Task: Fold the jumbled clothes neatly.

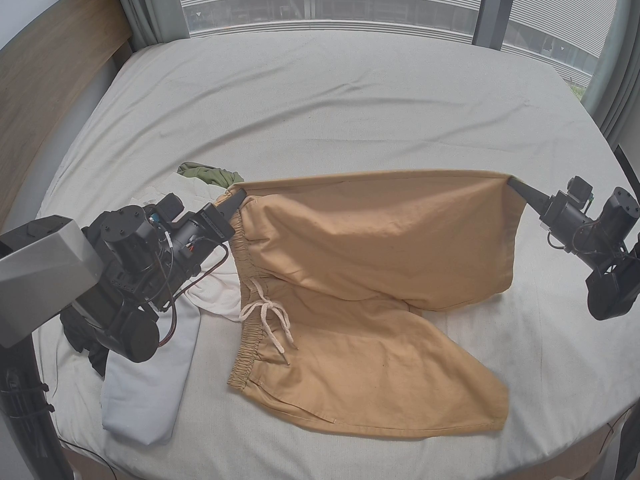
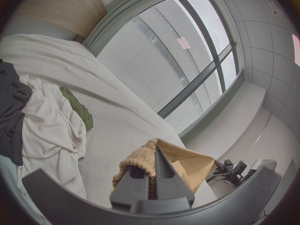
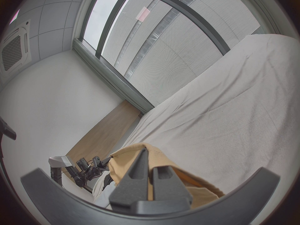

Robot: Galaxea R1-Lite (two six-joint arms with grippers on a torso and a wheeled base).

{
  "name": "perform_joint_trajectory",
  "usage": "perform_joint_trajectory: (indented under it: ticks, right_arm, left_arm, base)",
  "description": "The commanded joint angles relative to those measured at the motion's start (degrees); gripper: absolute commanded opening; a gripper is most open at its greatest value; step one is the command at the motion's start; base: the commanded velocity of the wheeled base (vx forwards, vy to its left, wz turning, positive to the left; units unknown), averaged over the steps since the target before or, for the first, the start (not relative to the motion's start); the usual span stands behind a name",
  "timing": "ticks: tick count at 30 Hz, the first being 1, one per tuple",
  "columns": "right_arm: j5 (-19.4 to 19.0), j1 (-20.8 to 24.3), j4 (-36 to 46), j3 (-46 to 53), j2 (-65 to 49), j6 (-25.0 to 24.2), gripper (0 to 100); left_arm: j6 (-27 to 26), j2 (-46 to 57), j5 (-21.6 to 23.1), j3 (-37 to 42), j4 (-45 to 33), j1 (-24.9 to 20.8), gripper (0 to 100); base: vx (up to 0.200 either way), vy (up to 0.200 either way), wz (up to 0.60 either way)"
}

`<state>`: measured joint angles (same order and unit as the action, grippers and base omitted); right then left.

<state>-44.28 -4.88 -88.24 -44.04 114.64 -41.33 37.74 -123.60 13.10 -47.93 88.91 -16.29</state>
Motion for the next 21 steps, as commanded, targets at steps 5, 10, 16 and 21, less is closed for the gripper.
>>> perform_joint_trajectory:
  ticks: [5,10,16,21]
  right_arm:
    - [0.0,0.0,0.0,-4.8,5.9,-0.1,0]
    - [0.0,-0.3,0.0,-6.5,7.6,-0.1,0]
    - [-0.1,-0.4,0.0,-6.8,8.4,-0.1,0]
    - [1.3,-0.6,0.0,-9.0,11.2,-0.1,100]
  left_arm:
    - [0.3,-4.0,-0.1,-2.9,0.0,0.1,0]
    - [0.3,-6.3,-0.1,-6.4,0.0,0.6,0]
    - [1.2,-7.4,-0.1,-8.0,0.0,0.8,0]
    - [1.5,-8.5,-0.7,-10.1,-0.1,1.2,100]
  base:
    - [0.0,0.0,0.0]
    - [0.0,0.0,0.0]
    - [0.0,0.0,0.0]
    - [0.0,0.0,0.0]
